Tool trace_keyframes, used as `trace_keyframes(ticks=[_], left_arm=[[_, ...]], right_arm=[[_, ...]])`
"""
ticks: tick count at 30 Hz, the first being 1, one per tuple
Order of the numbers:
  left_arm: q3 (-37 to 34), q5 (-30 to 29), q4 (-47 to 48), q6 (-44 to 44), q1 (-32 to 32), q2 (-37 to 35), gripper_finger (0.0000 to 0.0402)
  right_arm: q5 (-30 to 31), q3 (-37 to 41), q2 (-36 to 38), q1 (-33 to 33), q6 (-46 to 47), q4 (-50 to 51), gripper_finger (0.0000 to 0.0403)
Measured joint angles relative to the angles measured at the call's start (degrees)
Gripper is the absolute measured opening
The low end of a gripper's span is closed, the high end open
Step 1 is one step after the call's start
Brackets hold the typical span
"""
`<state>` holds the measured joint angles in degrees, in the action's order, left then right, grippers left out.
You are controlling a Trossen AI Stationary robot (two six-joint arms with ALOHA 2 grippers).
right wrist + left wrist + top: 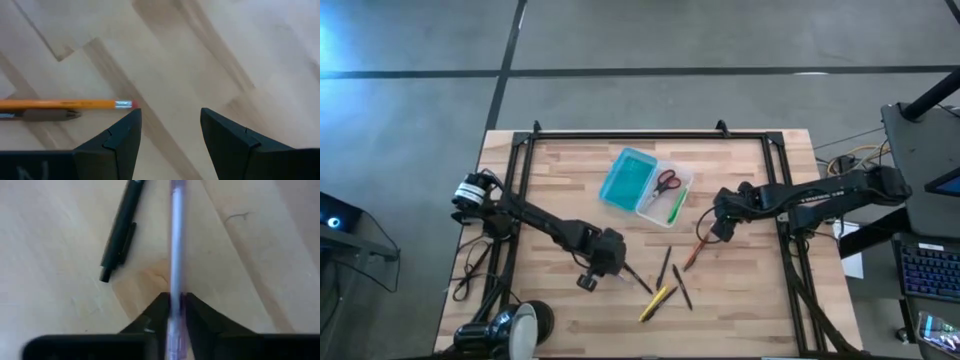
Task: Pick & place school supplies into a supply box
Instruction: Put the violet pen into the blue supply box
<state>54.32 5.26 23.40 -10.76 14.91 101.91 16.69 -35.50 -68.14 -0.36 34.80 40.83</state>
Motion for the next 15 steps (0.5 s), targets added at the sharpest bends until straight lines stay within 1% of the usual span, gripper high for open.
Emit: trace_keyframes(ticks=[1,4,7,10,12,15], left_arm=[[0.0,-0.6,0.1,0.3,-0.1,-0.1,0.0018],[0.5,-0.8,3.3,2.8,-0.2,-0.8,0.0016],[1.1,1.3,9.6,9.3,-0.5,-3.6,0.0016],[0.5,2.9,12.7,18.9,-1.6,-8.0,0.0016],[0.7,3.2,10.7,27.2,-3.5,-12.5,0.0015],[0.8,3.3,5.9,41.0,-9.0,-17.2,0.0012]], right_arm=[[0.7,0.0,0.3,0.0,0.1,0.2,0.0194],[3.1,0.0,1.6,0.0,0.2,0.6,0.0194],[6.2,0.0,3.5,0.0,0.2,0.6,0.0194],[9.8,0.1,5.3,0.1,0.5,0.7,0.0194],[11.2,0.1,6.5,0.7,1.2,0.9,0.0194],[11.8,0.3,7.6,2.7,2.2,0.8,0.0194]])
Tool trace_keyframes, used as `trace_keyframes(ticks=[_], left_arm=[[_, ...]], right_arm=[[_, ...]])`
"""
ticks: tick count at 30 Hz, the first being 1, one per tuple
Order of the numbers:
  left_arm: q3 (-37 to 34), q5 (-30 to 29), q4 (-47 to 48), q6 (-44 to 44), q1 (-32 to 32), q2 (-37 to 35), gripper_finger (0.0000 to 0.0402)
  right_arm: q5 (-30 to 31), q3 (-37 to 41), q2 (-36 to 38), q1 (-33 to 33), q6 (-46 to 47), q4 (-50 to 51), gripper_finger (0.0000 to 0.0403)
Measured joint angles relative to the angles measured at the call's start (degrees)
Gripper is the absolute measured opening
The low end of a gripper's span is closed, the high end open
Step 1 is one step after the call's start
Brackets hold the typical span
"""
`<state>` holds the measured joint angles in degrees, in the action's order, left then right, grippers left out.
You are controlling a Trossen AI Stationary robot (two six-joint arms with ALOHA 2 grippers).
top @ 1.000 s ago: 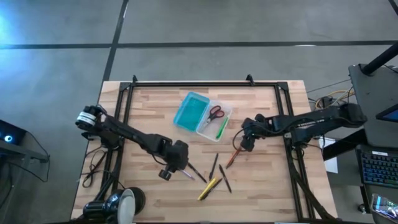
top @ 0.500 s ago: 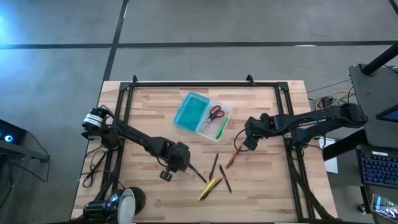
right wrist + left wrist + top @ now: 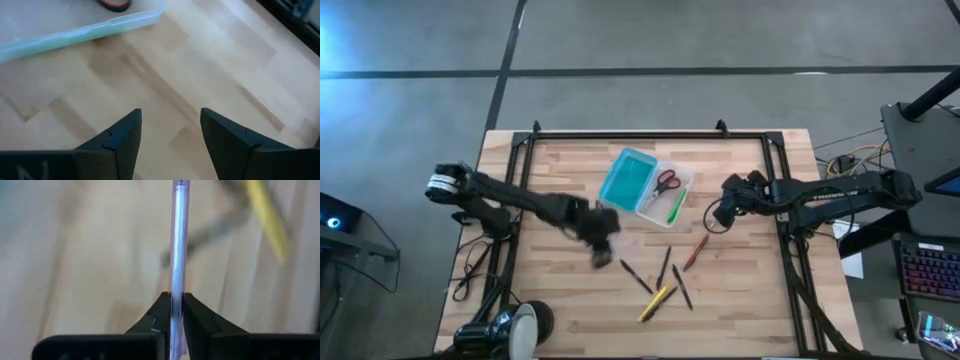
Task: Pick & place school supplies into a supply box
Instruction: Put the violet pen into the blue supply box
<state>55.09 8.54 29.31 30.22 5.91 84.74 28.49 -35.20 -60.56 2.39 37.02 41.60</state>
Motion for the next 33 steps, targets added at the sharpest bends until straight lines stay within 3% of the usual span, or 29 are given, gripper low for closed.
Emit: trace_keyframes(ticks=[5,8,12,17,23,29,33], left_arm=[[1.0,-0.6,-16.8,19.1,-13.0,-0.2,0.0012],[3.8,-1.1,-21.4,23.8,-18.3,4.3,0.0012],[11.0,0.0,-22.7,22.5,-21.0,12.2,0.0011],[22.2,6.2,-22.2,18.1,-20.8,23.9,0.0011],[34.2,8.3,-12.2,14.9,-21.2,35.3,0.0011],[36.5,3.5,-8.7,13.3,-21.4,37.8,0.001],[36.3,1.4,-3.8,11.9,-21.6,37.8,0.0038]], right_arm=[[-0.4,1.0,0.5,4.9,0.0,-0.1,0.0194],[-1.4,1.4,0.8,7.3,-0.9,-0.4,0.0194],[-1.6,2.0,1.0,8.4,-2.0,-0.2,0.0194],[-2.1,2.0,1.4,8.4,-0.9,0.1,0.0194],[-2.1,2.1,2.6,8.4,3.0,0.9,0.0194],[-2.1,2.1,3.3,8.4,3.4,3.1,0.0194],[-3.7,2.3,3.3,8.4,3.3,3.1,0.0194]])
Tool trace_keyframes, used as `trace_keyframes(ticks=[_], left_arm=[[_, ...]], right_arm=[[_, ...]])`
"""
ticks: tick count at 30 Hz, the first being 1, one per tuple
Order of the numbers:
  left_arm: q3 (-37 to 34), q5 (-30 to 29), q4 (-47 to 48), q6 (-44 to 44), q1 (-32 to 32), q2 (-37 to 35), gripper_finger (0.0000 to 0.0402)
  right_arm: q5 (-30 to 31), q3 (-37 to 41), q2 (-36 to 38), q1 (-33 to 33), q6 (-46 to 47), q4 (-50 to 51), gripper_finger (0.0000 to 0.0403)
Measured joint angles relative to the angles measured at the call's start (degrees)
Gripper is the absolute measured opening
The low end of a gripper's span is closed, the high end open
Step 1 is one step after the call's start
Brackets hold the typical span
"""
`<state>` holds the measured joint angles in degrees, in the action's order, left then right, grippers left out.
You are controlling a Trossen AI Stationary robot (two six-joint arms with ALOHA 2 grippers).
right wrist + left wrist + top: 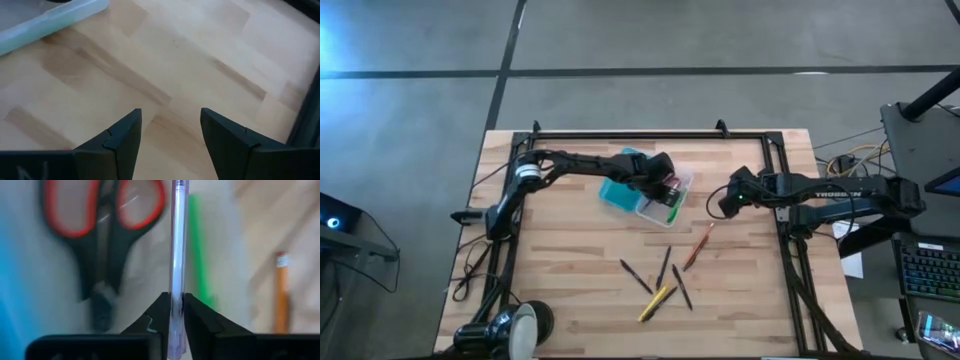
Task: Pick & place school supplies into a supply box
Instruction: Put the violet pen into the blue supply box, then put the orange pencil into the blue supply box
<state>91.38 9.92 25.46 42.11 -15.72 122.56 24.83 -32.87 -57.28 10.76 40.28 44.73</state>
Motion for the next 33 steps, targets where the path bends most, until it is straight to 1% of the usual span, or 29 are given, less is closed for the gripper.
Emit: trace_keyframes(ticks=[3,5,8,10,12,15,19,21,23,27,31,33], left_arm=[[-0.1,-0.2,5.1,-2.4,-0.1,-0.3,0.0072],[-0.1,0.8,8.1,-5.4,0.0,-0.8,0.009],[-0.2,1.7,12.6,-10.5,0.2,-3.2,0.0103],[-0.2,1.5,14.3,-13.4,0.5,-5.7,0.0104],[-0.2,1.5,16.3,-16.7,0.7,-8.4,0.0105],[-1.0,1.2,18.4,-21.5,0.8,-12.4,0.0107],[-4.7,0.4,18.5,-26.7,0.8,-18.3,0.0107],[-7.4,0.4,17.8,-27.2,0.8,-21.2,0.0107],[-10.8,0.4,16.6,-26.5,0.7,-23.9,0.0107],[-18.4,0.1,10.6,-22.2,0.8,-29.2,0.0108],[-25.7,0.0,3.2,-17.8,1.0,-33.9,0.0108],[-28.7,0.0,1.2,-16.3,1.0,-35.3,0.0108]], right_arm=[[-2.3,0.5,-0.1,0.0,-3.9,-0.1,0.0194],[-5.6,0.8,-0.1,0.0,-9.5,-0.8,0.0194],[-13.1,1.5,-0.1,0.0,-16.5,-5.0,0.0194],[-16.2,1.5,-0.7,0.0,-22.7,-8.7,0.0194],[-17.9,1.5,-1.4,-0.1,-29.6,-11.9,0.0194],[-19.1,0.1,-3.3,-0.3,-39.4,-12.4,0.0194],[-19.2,-2.7,-7.9,-0.3,-47.3,-8.0,0.0194],[-20.9,-4.2,-11.0,-0.5,-51.1,-6.6,0.0194],[-22.4,-5.7,-14.6,-0.9,-57.0,-4.9,0.0194],[-22.1,-9.7,-21.4,-2.6,-67.0,-2.9,0.0194],[-22.0,-12.4,-26.5,-3.8,-72.0,-1.3,0.0194],[-22.0,-12.9,-28.5,-4.7,-73.5,-0.9,0.0194]])
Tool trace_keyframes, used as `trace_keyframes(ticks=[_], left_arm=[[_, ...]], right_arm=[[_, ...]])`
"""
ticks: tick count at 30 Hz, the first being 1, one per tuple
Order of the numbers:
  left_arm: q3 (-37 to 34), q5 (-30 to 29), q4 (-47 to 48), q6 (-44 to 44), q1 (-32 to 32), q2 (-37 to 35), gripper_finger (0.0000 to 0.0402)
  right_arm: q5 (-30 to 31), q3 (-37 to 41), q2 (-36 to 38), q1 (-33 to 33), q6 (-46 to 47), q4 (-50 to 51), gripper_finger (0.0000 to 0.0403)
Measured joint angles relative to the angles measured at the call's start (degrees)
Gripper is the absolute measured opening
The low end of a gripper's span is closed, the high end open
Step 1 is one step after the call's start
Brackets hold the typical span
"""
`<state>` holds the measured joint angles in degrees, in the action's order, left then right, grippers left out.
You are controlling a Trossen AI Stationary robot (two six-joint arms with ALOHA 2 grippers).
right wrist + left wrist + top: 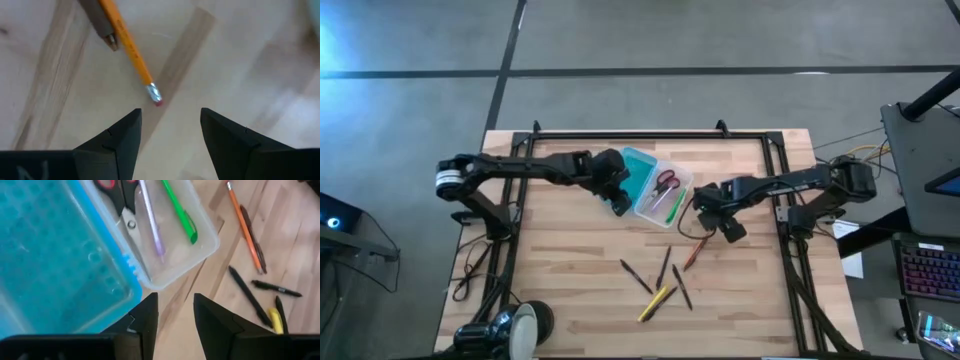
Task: Pick & place school supplies into a supply box
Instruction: Put the orange pencil into the blue supply box
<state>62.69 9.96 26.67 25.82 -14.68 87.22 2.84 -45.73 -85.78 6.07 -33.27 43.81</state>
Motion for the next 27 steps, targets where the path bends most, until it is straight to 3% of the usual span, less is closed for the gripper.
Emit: trace_keyframes(ticks=[5,11,18,24,27], left_arm=[[-4.3,-0.1,-2.6,1.8,0.0,-2.3,0.0108],[-4.8,-0.6,-2.9,2.3,0.0,-2.3,0.0108],[-4.8,-0.6,-2.9,2.7,0.0,-2.3,0.0108],[-4.8,-0.6,-2.8,4.2,0.0,-2.3,0.0108],[-4.8,-0.6,-2.9,4.2,0.0,-2.3,0.0108]], right_arm=[[0.0,0.0,-2.5,-2.8,0.0,-0.3,0.0194],[0.5,0.4,-5.1,-4.9,0.5,-6.1,0.018],[-0.5,0.5,-9.3,-4.6,0.2,-6.0,0.0105],[-1.3,0.9,-8.8,-4.6,0.5,-5.8,0.0023],[-0.3,1.1,-6.3,-4.7,0.7,-4.7,0.0015]])
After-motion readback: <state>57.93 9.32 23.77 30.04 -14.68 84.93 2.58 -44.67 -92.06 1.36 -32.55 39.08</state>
